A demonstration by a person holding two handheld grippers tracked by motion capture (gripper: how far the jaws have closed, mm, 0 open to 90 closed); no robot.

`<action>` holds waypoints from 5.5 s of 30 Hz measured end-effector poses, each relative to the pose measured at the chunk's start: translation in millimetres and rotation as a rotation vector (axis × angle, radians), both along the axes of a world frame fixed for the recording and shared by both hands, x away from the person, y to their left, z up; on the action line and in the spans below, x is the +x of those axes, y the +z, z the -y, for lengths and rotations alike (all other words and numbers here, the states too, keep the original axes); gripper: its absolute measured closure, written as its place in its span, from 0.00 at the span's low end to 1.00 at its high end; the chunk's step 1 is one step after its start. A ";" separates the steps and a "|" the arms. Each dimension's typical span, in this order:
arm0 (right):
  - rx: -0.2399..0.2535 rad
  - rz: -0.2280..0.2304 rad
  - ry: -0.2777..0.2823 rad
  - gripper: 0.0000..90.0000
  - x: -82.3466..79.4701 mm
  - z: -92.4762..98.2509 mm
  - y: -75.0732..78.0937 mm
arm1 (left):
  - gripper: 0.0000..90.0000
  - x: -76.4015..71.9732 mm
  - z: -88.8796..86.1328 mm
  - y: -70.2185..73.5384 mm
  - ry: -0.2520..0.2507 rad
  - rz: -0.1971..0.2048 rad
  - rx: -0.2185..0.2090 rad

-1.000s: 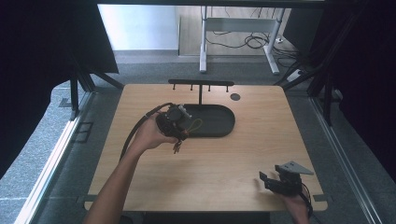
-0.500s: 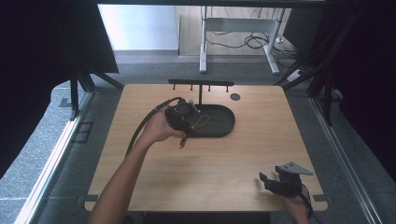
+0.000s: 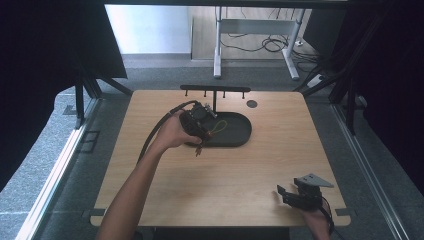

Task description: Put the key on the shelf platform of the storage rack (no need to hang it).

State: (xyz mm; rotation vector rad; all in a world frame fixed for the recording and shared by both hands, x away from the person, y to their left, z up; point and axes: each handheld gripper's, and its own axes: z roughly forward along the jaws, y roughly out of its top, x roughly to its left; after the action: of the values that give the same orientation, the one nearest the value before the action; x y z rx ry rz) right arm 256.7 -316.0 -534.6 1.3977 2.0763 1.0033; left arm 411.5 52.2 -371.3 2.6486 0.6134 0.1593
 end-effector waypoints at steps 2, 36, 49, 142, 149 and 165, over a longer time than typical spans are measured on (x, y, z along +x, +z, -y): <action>-0.002 0.000 0.001 0.29 0.0 0.2 -0.1 | 0.74 1.3 1.8 -1.3 0.001 0.000 0.003; -0.012 -0.026 -0.006 0.29 1.9 -0.2 -4.9 | 0.74 32.2 13.4 -2.2 0.025 -0.025 0.009; -0.028 -0.025 -0.002 0.29 2.2 -2.2 -5.0 | 0.74 35.7 23.9 -0.2 0.012 -0.019 0.018; -0.050 -0.021 0.001 0.28 4.0 -7.0 -5.6 | 0.74 62.6 29.0 -10.6 0.051 -0.054 0.046; -0.050 -0.022 0.002 0.27 4.0 -6.9 -5.6 | 0.74 70.3 34.1 -18.1 0.053 -0.057 0.058; -0.049 -0.022 0.003 0.27 4.0 -6.8 -5.6 | 0.74 80.6 40.8 -36.1 0.058 -0.065 0.075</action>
State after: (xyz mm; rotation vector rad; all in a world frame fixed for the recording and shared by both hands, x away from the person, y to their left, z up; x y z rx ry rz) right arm 260.7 -309.1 -540.2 1.3874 2.1048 0.9362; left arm 492.1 11.4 -407.4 2.7186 0.7196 0.1152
